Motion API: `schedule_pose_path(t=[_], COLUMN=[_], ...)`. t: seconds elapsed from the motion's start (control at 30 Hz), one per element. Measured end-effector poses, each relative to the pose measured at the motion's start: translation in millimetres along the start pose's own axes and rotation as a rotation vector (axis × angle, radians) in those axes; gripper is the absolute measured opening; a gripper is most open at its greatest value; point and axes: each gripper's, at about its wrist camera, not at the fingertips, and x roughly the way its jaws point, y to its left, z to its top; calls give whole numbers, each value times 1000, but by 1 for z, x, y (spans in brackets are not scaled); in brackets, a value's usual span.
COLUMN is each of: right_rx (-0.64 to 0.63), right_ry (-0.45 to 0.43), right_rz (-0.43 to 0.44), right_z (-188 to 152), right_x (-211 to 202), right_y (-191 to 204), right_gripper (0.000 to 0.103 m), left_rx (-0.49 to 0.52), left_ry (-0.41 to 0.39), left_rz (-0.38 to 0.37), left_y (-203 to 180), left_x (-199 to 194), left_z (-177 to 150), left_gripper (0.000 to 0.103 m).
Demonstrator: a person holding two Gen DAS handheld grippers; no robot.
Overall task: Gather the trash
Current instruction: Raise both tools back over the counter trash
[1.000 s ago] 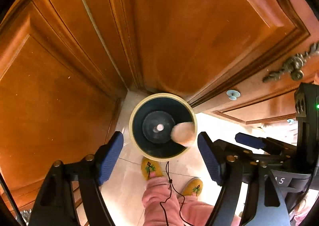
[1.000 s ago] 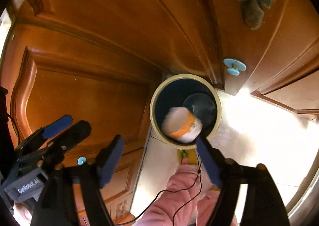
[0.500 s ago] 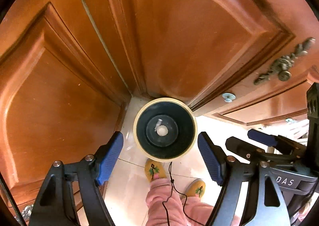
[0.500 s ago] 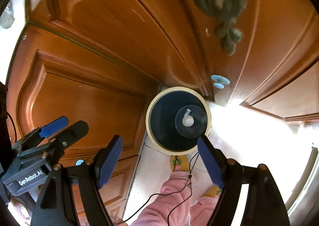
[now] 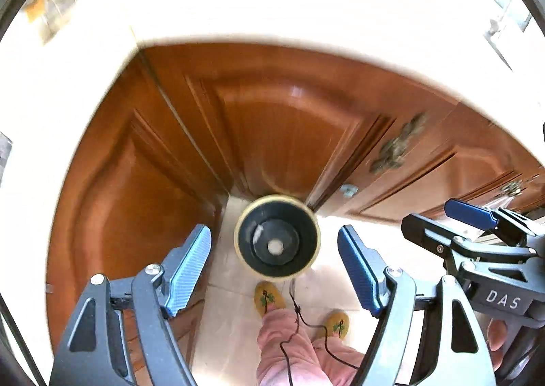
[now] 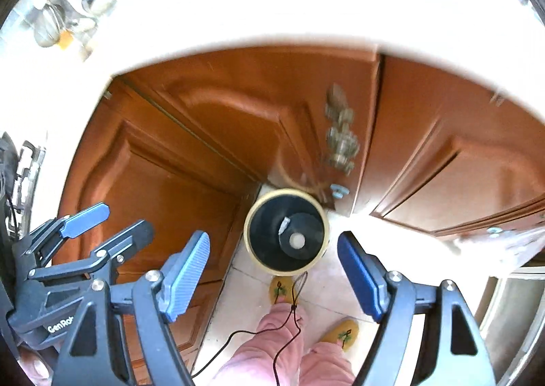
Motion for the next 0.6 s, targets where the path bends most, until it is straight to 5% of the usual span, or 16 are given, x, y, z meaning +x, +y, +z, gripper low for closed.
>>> schedule_pose_path(t=[0.37,0.6], right_rx=[-34,-68], right_ry=[-151,-220], right_rz=[6,-46], right_z=[42,69], right_x=[-114,-155], right_y=[22,32], right_gripper=[78,78], left_rx=[35,78], left_ry=[-145,-221], left_rz=[23,28], left_y=[-8,-5], left_x=[-121,-153], left_z=[49,91], left_gripper=[79,83])
